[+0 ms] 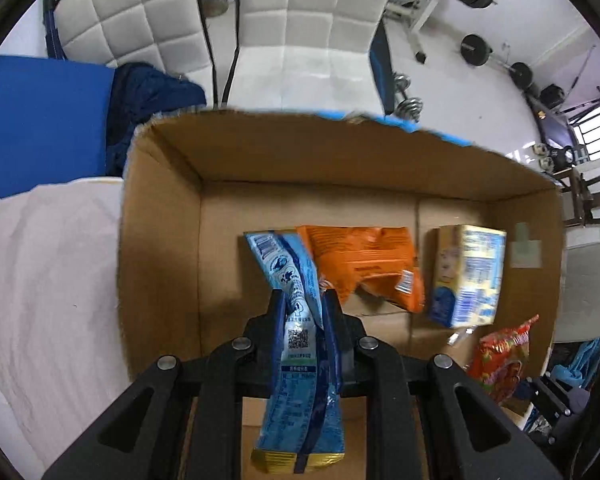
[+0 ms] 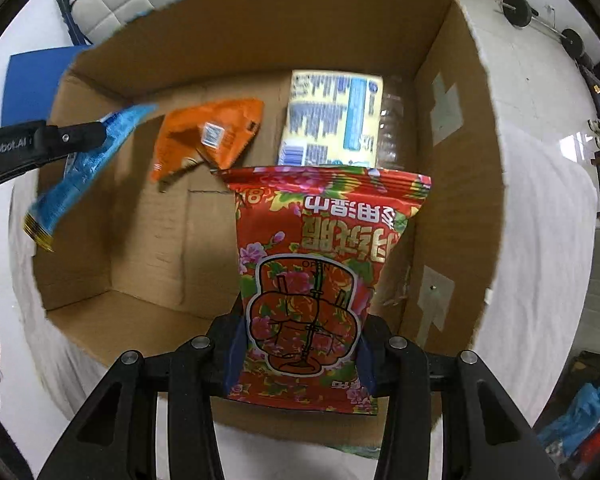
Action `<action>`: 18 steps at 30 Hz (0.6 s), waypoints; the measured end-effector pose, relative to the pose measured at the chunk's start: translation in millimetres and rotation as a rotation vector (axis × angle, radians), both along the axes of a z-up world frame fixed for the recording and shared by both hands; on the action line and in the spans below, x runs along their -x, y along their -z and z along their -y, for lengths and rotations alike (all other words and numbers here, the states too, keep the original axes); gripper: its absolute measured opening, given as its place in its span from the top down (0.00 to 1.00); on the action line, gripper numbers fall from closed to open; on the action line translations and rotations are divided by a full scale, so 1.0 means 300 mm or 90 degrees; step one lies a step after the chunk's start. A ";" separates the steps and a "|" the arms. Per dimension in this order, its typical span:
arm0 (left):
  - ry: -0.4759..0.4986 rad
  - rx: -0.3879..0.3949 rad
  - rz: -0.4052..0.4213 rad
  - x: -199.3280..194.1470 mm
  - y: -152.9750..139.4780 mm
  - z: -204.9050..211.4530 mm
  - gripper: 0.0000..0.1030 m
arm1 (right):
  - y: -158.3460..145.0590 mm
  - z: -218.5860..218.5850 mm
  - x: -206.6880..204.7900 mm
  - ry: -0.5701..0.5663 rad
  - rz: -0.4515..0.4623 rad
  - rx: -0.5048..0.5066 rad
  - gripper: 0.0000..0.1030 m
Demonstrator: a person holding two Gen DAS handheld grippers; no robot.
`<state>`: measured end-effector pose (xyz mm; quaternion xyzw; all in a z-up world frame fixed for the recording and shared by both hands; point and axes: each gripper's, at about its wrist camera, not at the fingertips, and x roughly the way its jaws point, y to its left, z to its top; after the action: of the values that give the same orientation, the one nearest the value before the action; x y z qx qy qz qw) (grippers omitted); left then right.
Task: Organize soft objects
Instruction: 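Carry both packets into the box and open both tools to release them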
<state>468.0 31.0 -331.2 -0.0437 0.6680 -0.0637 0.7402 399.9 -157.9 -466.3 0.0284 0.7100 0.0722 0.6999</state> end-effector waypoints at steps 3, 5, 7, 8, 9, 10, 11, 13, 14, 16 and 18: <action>-0.002 -0.005 -0.008 -0.016 0.031 -0.008 0.84 | 0.054 -0.011 -0.011 -0.011 -0.023 0.009 0.54; -0.006 -0.013 -0.022 -0.023 0.040 -0.014 0.84 | 0.097 -0.013 -0.021 -0.016 -0.035 0.017 0.53; -0.014 -0.012 -0.029 -0.018 0.036 -0.023 0.83 | 0.123 -0.010 -0.023 -0.011 -0.053 0.024 0.49; -0.020 -0.008 -0.032 -0.012 0.029 -0.030 0.81 | 0.127 -0.009 -0.023 -0.007 -0.055 0.020 0.43; -0.025 -0.008 -0.033 -0.005 0.023 -0.034 0.79 | 0.122 -0.007 -0.021 -0.003 -0.051 0.009 0.39; -0.028 -0.005 -0.033 0.002 0.017 -0.037 0.77 | 0.115 -0.008 -0.018 -0.001 -0.048 -0.003 0.38; -0.029 -0.003 -0.028 0.013 0.008 -0.040 0.73 | 0.109 -0.009 -0.016 0.003 -0.047 -0.005 0.37; -0.027 -0.014 -0.021 0.033 -0.005 -0.039 0.70 | 0.091 -0.015 -0.009 0.006 -0.038 -0.005 0.33; -0.025 -0.016 -0.015 0.047 -0.015 -0.039 0.70 | 0.081 -0.022 -0.006 0.004 -0.036 -0.007 0.28; -0.023 -0.018 -0.009 0.073 -0.034 -0.039 0.69 | 0.061 -0.033 0.002 0.006 -0.032 -0.008 0.25; -0.021 -0.013 -0.003 0.093 -0.049 -0.041 0.69 | 0.041 -0.048 0.006 0.004 -0.029 -0.002 0.25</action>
<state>440.2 43.4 -316.5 -0.0476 0.6692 -0.0445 0.7402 398.2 -143.5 -478.5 0.0331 0.7254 0.0706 0.6839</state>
